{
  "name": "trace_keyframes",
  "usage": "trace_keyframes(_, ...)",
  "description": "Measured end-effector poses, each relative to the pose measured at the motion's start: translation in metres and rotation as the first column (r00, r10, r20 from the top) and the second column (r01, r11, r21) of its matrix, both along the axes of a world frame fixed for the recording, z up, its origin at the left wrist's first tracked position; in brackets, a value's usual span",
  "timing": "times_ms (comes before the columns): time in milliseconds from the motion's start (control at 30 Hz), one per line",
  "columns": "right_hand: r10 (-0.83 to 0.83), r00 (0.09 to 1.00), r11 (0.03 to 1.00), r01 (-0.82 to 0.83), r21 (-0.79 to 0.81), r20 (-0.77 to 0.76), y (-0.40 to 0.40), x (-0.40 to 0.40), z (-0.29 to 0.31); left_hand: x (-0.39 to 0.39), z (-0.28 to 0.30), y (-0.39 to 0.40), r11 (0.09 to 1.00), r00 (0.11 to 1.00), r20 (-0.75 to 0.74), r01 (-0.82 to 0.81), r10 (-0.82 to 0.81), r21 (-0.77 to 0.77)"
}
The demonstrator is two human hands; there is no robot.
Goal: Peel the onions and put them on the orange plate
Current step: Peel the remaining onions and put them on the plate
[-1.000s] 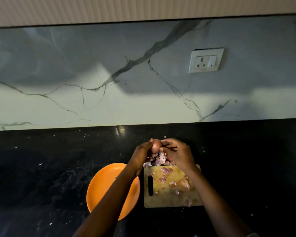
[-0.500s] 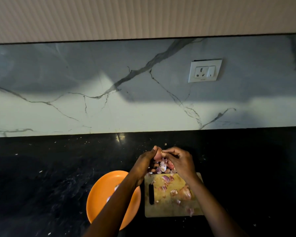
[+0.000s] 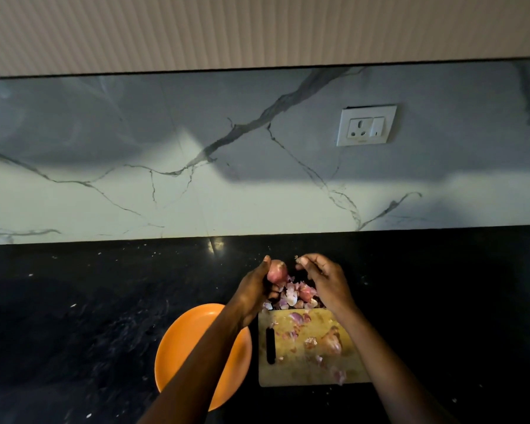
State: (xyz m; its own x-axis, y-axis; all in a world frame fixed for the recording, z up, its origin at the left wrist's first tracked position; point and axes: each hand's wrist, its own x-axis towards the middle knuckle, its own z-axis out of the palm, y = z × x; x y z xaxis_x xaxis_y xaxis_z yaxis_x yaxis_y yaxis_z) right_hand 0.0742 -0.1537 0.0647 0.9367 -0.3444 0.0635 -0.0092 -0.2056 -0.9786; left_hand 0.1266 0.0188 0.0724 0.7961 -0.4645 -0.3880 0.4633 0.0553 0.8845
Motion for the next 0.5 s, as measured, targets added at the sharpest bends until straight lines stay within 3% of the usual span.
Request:
trace_keyframes(133,-0.003,0.997,0.987,-0.01,-0.162,-0.081,-0.008,-0.001,-0.004,0.002,0.001,0.002,0.993,0.993,0.118,0.017,-0.031,0.116)
trace_keyframes(400,0.181,0.984,0.958,-0.178,-0.225,-0.01,0.004,0.0,0.003,0.004,-0.003,0.0,0.987,0.975,0.217,0.013,-0.048,0.159)
trace_keyframes(500,0.153,0.988,0.972,-0.147,-0.182,0.019,0.009,0.001,0.001,0.0,-0.001,-0.001,0.989,0.973,0.217,0.053,-0.083,0.139)
